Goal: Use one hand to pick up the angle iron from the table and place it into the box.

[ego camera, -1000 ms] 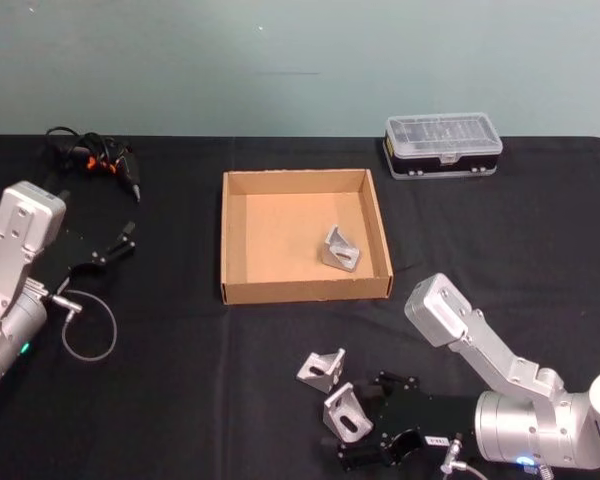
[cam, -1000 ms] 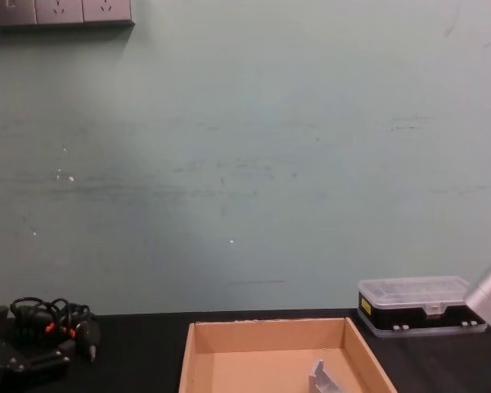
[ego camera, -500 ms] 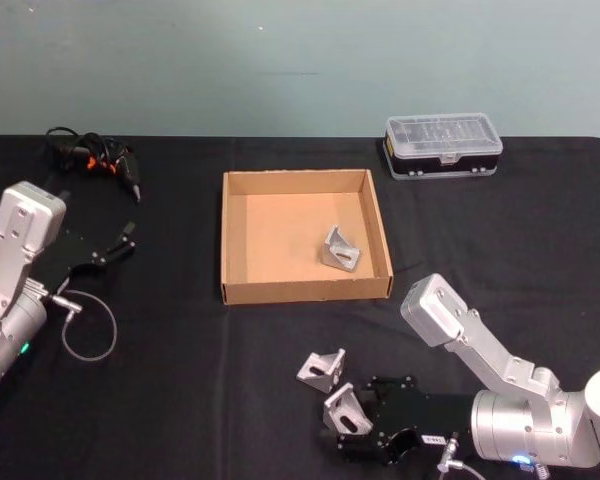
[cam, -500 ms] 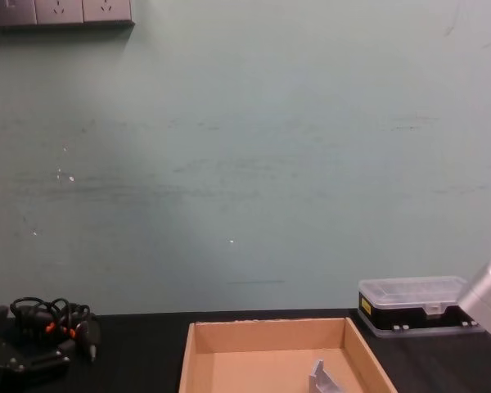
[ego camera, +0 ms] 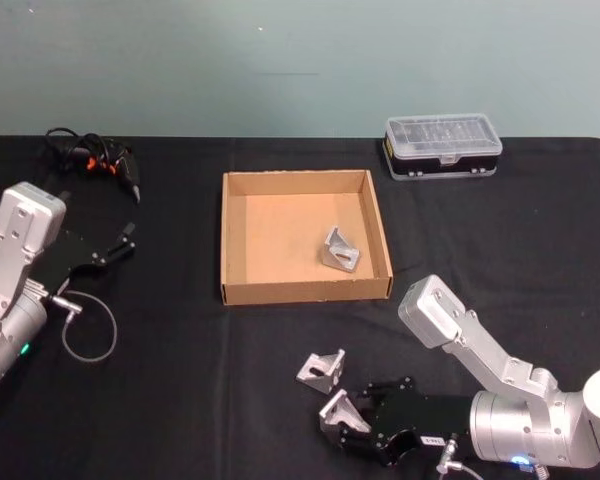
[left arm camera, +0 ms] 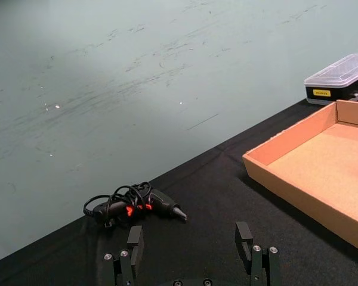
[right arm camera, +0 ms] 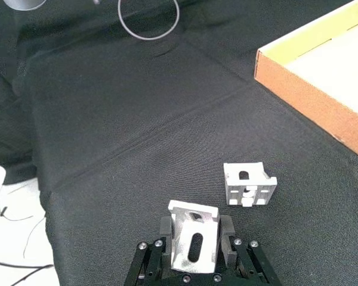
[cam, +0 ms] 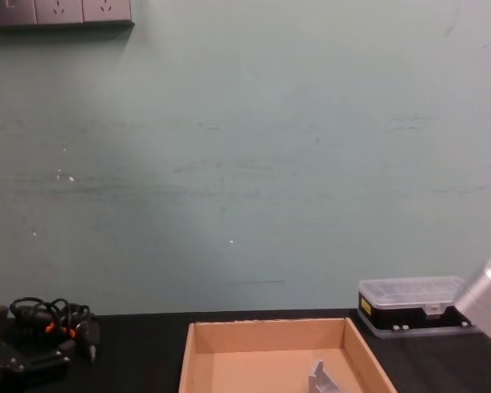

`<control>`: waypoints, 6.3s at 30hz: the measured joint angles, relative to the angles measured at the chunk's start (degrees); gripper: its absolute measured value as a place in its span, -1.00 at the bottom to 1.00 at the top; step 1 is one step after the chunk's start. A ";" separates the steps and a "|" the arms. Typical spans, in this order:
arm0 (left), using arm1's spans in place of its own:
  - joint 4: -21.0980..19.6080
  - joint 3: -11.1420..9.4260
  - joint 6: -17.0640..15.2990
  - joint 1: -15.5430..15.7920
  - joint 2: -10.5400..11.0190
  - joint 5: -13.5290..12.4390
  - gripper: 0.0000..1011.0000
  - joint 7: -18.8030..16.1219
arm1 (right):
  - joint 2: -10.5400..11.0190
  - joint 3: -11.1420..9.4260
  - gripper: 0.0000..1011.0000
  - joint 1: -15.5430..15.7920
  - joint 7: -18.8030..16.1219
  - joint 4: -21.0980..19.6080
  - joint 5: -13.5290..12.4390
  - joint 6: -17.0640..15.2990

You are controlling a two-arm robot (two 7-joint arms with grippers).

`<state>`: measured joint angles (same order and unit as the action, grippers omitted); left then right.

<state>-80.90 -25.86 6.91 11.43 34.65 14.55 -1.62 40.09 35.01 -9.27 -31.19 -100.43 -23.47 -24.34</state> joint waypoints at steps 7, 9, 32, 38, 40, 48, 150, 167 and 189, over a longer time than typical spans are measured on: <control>0.00 0.00 0.00 0.00 0.00 0.00 1.00 0.00 | 0.29 -0.65 -0.06 0.21 0.05 -1.16 0.03 -0.18; 0.00 0.00 0.00 0.00 0.00 0.00 1.00 0.00 | 0.49 -0.97 -0.06 0.37 0.08 -1.73 -0.13 -0.18; 0.00 0.00 0.00 0.00 0.00 0.00 1.00 0.00 | -0.85 -5.19 -0.06 -9.01 1.25 -1.54 0.02 1.66; 0.00 0.00 -0.01 0.00 0.00 0.00 1.00 0.00 | -6.07 -1.97 -0.06 -15.56 -0.44 6.65 2.07 3.04; 0.00 0.00 -0.01 0.00 0.00 0.00 1.00 0.00 | -8.13 -0.88 -0.06 -17.73 -0.99 9.78 2.77 3.66; 0.00 0.00 0.00 0.00 0.00 0.00 1.00 0.00 | -13.59 1.99 -0.06 -23.32 -2.39 18.97 4.54 4.74; 0.00 0.00 0.00 0.00 0.00 0.00 1.00 0.00 | -1.74 -5.31 0.98 -0.60 1.82 -1.80 0.16 4.04; 0.00 0.00 0.00 0.00 0.00 0.00 1.00 0.00 | -0.51 -4.27 0.98 1.42 1.15 0.37 -0.31 3.94; 0.00 0.00 0.00 0.00 0.00 0.00 1.00 0.00 | -3.92 -2.59 0.98 -0.70 0.10 6.53 0.40 5.88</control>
<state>-80.90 -25.86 6.91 11.43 34.65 14.55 -1.62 36.17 32.41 -9.97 -31.09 -93.91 -23.08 -18.46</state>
